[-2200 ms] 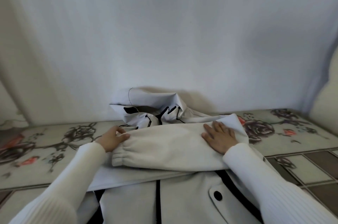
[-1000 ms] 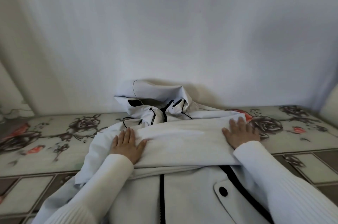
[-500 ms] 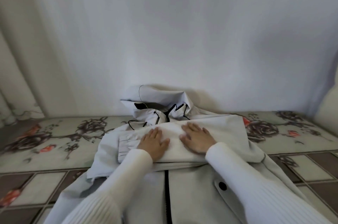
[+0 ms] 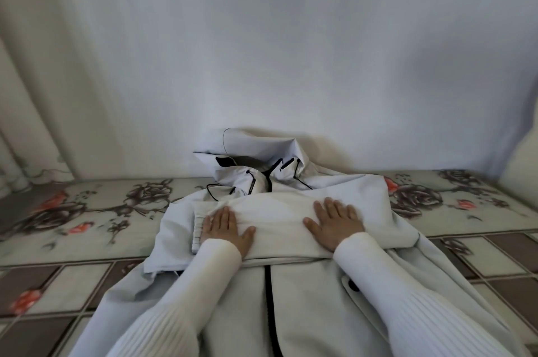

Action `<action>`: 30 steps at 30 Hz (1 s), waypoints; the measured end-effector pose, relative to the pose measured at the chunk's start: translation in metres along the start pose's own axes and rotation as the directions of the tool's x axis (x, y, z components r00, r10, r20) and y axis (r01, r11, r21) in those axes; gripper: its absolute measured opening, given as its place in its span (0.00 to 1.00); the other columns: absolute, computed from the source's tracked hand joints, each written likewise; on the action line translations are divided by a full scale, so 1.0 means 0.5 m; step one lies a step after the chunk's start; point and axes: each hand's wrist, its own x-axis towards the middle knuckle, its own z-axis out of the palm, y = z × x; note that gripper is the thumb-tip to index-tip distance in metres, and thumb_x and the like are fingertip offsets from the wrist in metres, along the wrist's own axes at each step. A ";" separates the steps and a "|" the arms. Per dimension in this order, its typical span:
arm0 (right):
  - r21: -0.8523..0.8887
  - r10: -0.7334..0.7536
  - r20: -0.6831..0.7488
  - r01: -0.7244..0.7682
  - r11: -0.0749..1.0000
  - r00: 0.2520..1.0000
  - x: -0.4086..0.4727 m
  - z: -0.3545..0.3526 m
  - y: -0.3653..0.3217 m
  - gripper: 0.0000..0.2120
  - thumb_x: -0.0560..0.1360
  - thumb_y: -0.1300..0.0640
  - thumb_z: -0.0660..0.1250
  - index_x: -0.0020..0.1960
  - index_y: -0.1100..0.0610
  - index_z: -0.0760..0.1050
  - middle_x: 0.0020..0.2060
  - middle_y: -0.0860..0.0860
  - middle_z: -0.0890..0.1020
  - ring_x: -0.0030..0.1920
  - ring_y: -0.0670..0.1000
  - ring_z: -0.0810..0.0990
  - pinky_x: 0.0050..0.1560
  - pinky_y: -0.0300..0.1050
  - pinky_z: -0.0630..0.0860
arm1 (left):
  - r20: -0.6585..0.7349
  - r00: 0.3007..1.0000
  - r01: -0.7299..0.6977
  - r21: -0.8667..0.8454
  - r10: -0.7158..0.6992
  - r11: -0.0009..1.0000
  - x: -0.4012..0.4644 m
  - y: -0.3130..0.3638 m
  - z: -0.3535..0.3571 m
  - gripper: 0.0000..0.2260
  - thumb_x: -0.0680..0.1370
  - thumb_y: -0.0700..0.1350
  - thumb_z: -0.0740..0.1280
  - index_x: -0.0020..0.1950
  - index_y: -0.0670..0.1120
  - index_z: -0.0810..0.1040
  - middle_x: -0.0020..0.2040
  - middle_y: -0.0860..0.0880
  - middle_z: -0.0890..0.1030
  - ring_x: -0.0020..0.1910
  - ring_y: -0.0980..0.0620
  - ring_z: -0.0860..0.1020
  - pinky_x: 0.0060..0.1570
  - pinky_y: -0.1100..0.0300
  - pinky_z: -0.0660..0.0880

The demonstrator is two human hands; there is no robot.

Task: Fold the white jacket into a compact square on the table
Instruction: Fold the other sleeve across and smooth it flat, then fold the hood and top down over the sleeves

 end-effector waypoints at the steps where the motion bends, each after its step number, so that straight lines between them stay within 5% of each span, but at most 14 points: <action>1: -0.028 0.027 0.004 -0.027 0.999 1.000 -0.003 -0.003 0.004 0.32 0.78 0.36 0.43 0.78 0.50 0.44 0.78 0.53 0.44 0.78 0.54 0.43 0.76 0.54 0.41 | 0.009 1.000 0.004 0.034 -0.005 0.999 -0.003 -0.008 -0.005 0.32 0.80 0.61 0.42 0.78 0.44 0.41 0.79 0.49 0.41 0.78 0.52 0.41 0.75 0.50 0.38; 4: -0.117 0.125 0.034 -0.121 0.986 0.992 -0.006 -0.025 0.023 0.34 0.78 0.36 0.43 0.78 0.52 0.45 0.78 0.56 0.45 0.78 0.57 0.45 0.76 0.55 0.42 | 0.076 0.996 -0.045 0.083 0.039 0.995 -0.002 -0.033 -0.034 0.29 0.81 0.57 0.44 0.78 0.44 0.44 0.79 0.50 0.43 0.78 0.52 0.44 0.75 0.47 0.42; 6: -0.221 0.196 0.092 -0.171 0.960 0.976 -0.004 -0.059 0.035 0.33 0.79 0.38 0.45 0.78 0.53 0.48 0.77 0.58 0.51 0.77 0.59 0.50 0.76 0.57 0.44 | 0.106 0.991 -0.076 -0.020 0.078 0.997 0.005 -0.053 -0.075 0.24 0.82 0.52 0.49 0.76 0.44 0.57 0.78 0.46 0.56 0.76 0.48 0.56 0.74 0.50 0.53; 8: -0.302 0.191 0.113 -0.149 0.942 0.975 0.003 -0.102 0.039 0.28 0.80 0.44 0.49 0.76 0.55 0.56 0.74 0.57 0.62 0.75 0.58 0.59 0.74 0.57 0.50 | 0.043 0.997 -0.053 -0.159 0.060 0.986 0.014 -0.073 -0.117 0.18 0.82 0.47 0.52 0.69 0.43 0.70 0.70 0.42 0.70 0.69 0.45 0.69 0.67 0.55 0.65; 10: -0.248 0.110 0.020 -0.102 0.963 0.994 0.016 -0.145 0.031 0.21 0.79 0.51 0.53 0.71 0.55 0.65 0.69 0.54 0.70 0.70 0.55 0.68 0.70 0.53 0.59 | -0.068 0.998 -0.033 -0.217 0.018 0.976 0.024 -0.087 -0.150 0.16 0.81 0.45 0.53 0.64 0.43 0.74 0.66 0.42 0.75 0.64 0.44 0.73 0.63 0.56 0.69; 16: 0.072 -0.079 -0.237 0.099 0.992 0.968 0.077 -0.239 -0.049 0.18 0.78 0.58 0.57 0.68 0.56 0.66 0.63 0.56 0.75 0.61 0.58 0.76 0.56 0.47 0.72 | -0.339 0.939 -0.036 -0.279 -0.064 0.960 0.073 -0.080 -0.211 0.17 0.81 0.45 0.54 0.69 0.47 0.67 0.69 0.46 0.70 0.67 0.46 0.69 0.64 0.54 0.65; 22: -0.017 -0.244 -0.479 0.269 0.963 0.843 0.167 -0.251 -0.104 0.16 0.80 0.60 0.54 0.67 0.57 0.67 0.64 0.54 0.72 0.63 0.57 0.71 0.59 0.50 0.69 | -0.487 0.873 -0.049 -0.173 -0.042 0.984 0.150 -0.068 -0.237 0.16 0.81 0.43 0.54 0.69 0.46 0.66 0.67 0.47 0.71 0.66 0.46 0.69 0.63 0.55 0.65; 26: -0.114 -0.331 -0.485 0.316 0.942 0.810 0.218 -0.230 -0.118 0.12 0.79 0.61 0.55 0.58 0.56 0.73 0.65 0.54 0.70 0.65 0.56 0.68 0.60 0.48 0.66 | -0.468 0.883 -0.080 -0.078 0.034 0.994 0.199 -0.067 -0.218 0.17 0.80 0.42 0.53 0.69 0.49 0.66 0.68 0.49 0.72 0.66 0.48 0.70 0.64 0.56 0.64; 30: -0.148 -0.300 -0.386 0.262 0.954 0.873 0.243 -0.207 -0.123 0.13 0.77 0.62 0.58 0.57 0.56 0.78 0.66 0.54 0.69 0.66 0.56 0.66 0.61 0.49 0.66 | -0.428 0.902 -0.058 -0.002 0.051 0.998 0.226 -0.066 -0.197 0.16 0.81 0.42 0.53 0.67 0.47 0.68 0.65 0.48 0.74 0.64 0.47 0.72 0.62 0.56 0.66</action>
